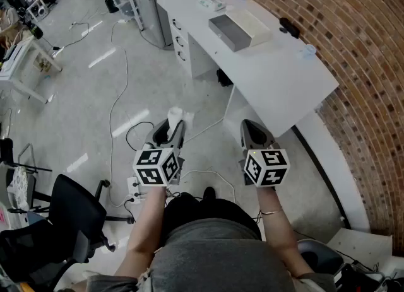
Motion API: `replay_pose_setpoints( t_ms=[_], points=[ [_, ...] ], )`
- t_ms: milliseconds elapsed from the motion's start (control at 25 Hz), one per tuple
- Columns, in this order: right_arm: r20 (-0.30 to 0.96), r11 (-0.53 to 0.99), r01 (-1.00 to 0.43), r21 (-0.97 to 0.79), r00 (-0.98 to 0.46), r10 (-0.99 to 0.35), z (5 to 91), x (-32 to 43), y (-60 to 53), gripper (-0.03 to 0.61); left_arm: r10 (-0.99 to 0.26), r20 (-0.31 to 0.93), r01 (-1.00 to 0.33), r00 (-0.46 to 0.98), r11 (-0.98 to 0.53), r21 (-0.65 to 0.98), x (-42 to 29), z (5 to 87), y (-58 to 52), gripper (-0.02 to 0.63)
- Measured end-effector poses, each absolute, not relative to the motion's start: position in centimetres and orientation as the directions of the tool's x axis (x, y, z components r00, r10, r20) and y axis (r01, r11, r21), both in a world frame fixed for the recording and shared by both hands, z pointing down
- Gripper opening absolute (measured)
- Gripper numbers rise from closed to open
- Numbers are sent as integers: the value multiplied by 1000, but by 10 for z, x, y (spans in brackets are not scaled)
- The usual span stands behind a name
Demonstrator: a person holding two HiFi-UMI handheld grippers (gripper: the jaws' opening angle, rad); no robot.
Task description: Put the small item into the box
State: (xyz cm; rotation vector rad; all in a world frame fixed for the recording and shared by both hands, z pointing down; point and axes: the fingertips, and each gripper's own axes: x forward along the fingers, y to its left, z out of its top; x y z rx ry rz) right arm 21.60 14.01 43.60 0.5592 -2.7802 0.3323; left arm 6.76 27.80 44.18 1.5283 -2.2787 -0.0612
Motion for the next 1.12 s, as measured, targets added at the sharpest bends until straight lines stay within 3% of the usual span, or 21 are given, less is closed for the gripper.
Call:
replay_pose_setpoints(
  t_ms=[640, 1120],
  points=[
    [301, 901, -373, -222, -905, -300, 440, 202, 116, 6, -896, 283, -886, -341, 407, 222, 48, 434, 245, 167],
    [319, 880, -406, -249, -892, -321, 447, 121, 72, 6, -902, 298, -892, -313, 387, 234, -42, 447, 192, 167]
  ],
)
